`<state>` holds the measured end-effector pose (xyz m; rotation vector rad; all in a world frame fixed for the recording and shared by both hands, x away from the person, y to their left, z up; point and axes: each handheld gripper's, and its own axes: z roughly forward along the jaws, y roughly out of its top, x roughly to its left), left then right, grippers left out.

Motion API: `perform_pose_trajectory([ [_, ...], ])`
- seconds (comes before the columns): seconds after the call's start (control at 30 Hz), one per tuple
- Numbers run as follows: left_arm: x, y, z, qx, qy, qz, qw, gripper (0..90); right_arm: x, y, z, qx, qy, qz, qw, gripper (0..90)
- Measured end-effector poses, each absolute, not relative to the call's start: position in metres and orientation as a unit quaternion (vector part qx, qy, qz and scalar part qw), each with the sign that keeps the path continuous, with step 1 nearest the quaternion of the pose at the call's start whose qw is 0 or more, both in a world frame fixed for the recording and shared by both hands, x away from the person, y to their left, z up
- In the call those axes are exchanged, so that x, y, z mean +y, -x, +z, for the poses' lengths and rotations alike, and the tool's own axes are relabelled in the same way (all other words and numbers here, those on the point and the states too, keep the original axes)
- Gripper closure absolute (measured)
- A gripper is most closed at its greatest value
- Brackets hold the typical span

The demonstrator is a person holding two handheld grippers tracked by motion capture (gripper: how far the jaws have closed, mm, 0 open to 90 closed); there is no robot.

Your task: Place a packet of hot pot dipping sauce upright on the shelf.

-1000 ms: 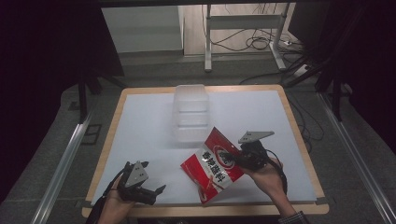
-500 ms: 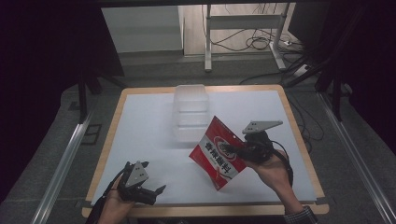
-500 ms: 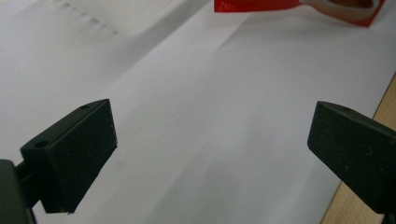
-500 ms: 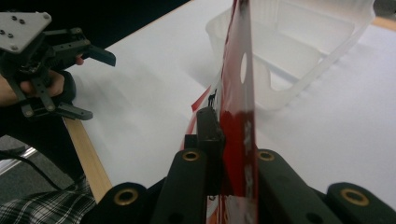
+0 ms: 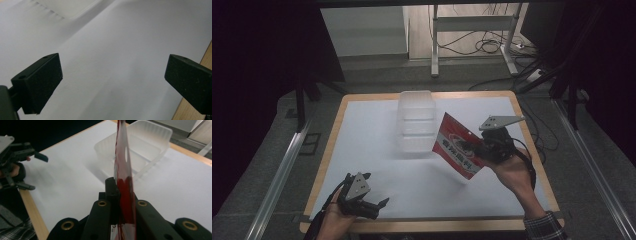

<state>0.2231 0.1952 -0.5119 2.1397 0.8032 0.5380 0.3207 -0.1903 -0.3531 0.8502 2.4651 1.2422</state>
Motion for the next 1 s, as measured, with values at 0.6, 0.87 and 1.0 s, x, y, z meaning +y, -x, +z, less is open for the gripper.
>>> perform_pose_trajectory([
  [0.6, 0.196, -0.223, -0.512, 0.318, -0.839, 0.211, 0.387, 1.3, -0.201, -0.367, -0.339, 0.833, -0.313, 0.431, 0.152, 87.2],
  [0.87, 0.196, -0.223, -0.512, 0.319, -0.839, 0.212, 0.387, 1.3, -0.195, -0.389, -0.333, 0.831, -0.310, 0.435, 0.157, 87.2],
  [1.0, 0.196, -0.223, -0.511, 0.318, -0.839, 0.212, 0.388, 1.4, -0.190, -0.402, -0.329, 0.831, -0.309, 0.436, 0.156, 87.2],
])
